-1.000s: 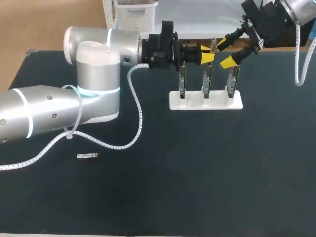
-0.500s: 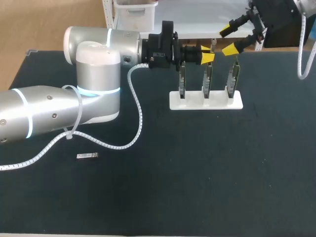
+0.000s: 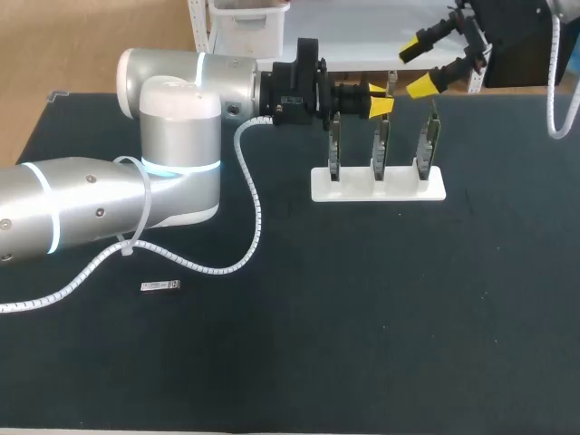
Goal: Pick up the optical module with the left hand, and insert it into the network port with the right hand.
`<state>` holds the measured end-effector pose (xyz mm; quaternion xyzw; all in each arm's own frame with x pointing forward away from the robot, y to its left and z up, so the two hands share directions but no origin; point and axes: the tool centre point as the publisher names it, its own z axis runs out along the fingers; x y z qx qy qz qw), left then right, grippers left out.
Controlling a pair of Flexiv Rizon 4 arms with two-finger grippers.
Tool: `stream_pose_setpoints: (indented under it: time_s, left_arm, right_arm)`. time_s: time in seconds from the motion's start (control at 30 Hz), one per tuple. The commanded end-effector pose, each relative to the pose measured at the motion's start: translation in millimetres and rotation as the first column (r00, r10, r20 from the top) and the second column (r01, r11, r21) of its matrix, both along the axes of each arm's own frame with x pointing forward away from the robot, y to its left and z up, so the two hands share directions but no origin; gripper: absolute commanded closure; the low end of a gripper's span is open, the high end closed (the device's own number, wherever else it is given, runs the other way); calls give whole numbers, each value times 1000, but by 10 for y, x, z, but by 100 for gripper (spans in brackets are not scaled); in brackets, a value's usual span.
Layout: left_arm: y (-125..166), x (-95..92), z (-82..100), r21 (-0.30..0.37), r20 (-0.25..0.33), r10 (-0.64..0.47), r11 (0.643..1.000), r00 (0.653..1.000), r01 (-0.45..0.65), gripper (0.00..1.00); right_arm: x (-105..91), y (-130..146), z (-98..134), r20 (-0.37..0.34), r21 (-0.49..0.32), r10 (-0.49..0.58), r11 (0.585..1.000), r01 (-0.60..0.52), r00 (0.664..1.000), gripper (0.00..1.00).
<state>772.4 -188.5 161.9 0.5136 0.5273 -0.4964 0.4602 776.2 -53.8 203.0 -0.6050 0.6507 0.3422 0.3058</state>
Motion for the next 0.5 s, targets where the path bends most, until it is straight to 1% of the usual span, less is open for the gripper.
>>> stream_pose_setpoints:
  time_s: [0.03, 0.2, 0.5]
  left_arm:
    - [-1, -14, -3, -1, 1, 5, 1000, 1000, -5, 100]
    - [-1, -14, -3, -1, 1, 5, 1000, 1000, -5, 100]
    - [-1, -14, -3, -1, 1, 5, 1000, 1000, -5, 100]
  right_arm:
    - [-1, 24, -17, -9, 7, -6, 1000, 6, 1000, 0]
    - [-16, 73, -22, -20, 17, 4, 1000, -4, 1000, 0]
    - [-16, 145, -45, -22, 11, 20, 1000, -20, 1000, 0]
